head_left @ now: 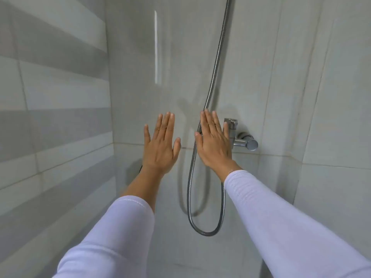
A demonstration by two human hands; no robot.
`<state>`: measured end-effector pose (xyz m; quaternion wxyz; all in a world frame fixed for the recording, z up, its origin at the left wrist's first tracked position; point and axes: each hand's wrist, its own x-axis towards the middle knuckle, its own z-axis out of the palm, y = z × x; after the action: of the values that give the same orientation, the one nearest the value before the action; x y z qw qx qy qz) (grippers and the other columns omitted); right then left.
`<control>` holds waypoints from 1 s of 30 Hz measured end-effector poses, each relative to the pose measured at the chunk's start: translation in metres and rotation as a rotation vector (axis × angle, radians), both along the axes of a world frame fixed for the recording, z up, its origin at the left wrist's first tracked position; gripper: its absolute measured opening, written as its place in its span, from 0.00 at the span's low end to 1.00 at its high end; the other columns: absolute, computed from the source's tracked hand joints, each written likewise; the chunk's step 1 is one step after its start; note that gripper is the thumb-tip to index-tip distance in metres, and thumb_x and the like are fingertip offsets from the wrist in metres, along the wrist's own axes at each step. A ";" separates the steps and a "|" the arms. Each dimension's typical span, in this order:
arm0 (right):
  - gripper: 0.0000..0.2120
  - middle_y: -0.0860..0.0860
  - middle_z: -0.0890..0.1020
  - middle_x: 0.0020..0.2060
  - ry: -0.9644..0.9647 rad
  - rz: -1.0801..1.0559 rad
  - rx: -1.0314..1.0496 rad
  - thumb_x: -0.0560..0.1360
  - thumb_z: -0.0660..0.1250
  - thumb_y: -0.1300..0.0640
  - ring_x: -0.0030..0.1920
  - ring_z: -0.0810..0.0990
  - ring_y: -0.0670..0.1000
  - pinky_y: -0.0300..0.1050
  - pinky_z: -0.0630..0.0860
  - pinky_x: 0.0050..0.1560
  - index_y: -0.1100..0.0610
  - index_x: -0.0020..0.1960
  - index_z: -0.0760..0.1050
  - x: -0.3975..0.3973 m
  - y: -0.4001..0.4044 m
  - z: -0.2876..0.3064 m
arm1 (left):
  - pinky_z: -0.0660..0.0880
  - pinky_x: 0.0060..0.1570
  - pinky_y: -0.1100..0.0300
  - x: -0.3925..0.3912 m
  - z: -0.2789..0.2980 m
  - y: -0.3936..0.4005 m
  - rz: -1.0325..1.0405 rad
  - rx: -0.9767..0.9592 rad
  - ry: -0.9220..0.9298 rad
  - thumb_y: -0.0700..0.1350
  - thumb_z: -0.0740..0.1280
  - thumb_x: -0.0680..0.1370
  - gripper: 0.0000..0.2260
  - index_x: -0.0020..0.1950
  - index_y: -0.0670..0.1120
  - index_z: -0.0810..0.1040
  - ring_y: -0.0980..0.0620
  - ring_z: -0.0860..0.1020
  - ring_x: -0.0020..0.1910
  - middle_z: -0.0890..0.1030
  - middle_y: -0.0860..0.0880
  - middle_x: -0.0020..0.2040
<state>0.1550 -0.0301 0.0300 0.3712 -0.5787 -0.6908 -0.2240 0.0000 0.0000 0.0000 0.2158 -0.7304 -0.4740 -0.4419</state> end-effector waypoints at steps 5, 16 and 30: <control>0.27 0.47 0.46 0.78 -0.045 0.093 -0.099 0.81 0.47 0.51 0.78 0.41 0.48 0.54 0.40 0.77 0.53 0.77 0.42 -0.031 0.012 -0.026 | 0.45 0.74 0.42 -0.039 -0.020 0.001 0.110 -0.016 0.008 0.54 0.45 0.79 0.29 0.78 0.46 0.48 0.54 0.46 0.77 0.52 0.49 0.79; 0.25 0.47 0.48 0.78 -0.056 0.240 -0.369 0.82 0.45 0.51 0.78 0.43 0.48 0.53 0.43 0.77 0.54 0.77 0.43 -0.095 0.052 -0.102 | 0.44 0.75 0.42 -0.115 -0.076 0.011 0.318 -0.260 0.069 0.51 0.51 0.81 0.29 0.79 0.46 0.42 0.50 0.45 0.79 0.47 0.48 0.80; 0.24 0.51 0.56 0.77 0.053 0.244 -0.535 0.82 0.48 0.53 0.77 0.55 0.51 0.54 0.58 0.74 0.55 0.77 0.51 -0.120 0.138 -0.169 | 0.58 0.71 0.48 -0.122 -0.126 0.109 0.372 -0.535 0.132 0.46 0.53 0.82 0.21 0.76 0.47 0.58 0.49 0.63 0.73 0.65 0.48 0.74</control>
<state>0.0349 0.1082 -0.1386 0.2475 -0.5743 -0.7799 0.0275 -0.1219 0.1093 -0.1262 0.1233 -0.6891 -0.6836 -0.2065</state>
